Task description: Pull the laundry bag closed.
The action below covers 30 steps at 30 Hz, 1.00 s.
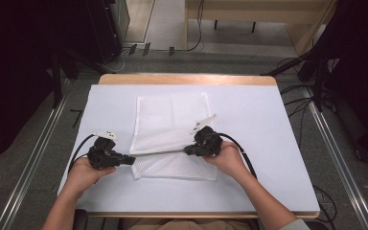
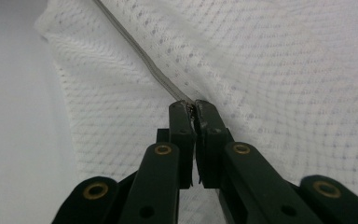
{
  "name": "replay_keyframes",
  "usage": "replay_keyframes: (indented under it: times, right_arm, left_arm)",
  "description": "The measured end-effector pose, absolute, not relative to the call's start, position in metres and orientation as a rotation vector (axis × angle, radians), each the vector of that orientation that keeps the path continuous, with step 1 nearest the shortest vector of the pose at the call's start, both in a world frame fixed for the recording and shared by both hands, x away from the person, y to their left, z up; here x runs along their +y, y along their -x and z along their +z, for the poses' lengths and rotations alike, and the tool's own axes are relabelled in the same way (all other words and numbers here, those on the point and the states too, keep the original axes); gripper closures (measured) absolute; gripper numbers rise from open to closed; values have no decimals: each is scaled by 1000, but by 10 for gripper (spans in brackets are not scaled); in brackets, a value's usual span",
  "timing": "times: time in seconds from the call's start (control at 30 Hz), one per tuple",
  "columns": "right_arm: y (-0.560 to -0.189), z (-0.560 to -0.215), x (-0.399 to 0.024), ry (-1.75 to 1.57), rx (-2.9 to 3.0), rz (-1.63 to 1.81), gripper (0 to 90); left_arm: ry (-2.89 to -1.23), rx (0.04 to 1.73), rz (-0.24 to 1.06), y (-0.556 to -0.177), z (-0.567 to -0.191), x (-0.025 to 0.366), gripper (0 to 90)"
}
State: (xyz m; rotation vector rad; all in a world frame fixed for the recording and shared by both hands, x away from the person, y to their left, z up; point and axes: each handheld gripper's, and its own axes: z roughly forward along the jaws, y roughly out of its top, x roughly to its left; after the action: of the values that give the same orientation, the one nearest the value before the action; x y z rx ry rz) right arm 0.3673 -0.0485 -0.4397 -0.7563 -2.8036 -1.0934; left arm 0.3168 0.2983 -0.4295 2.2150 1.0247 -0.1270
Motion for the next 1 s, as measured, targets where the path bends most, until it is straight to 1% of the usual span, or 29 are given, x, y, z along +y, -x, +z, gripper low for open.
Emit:
replay_keyframes:
  times: [1.0]
  right_arm:
    - [-364,-442,-67,794,-2811,-1066,881]
  left_arm:
    - [-2220,1026,-129,-316,-430,301,880]
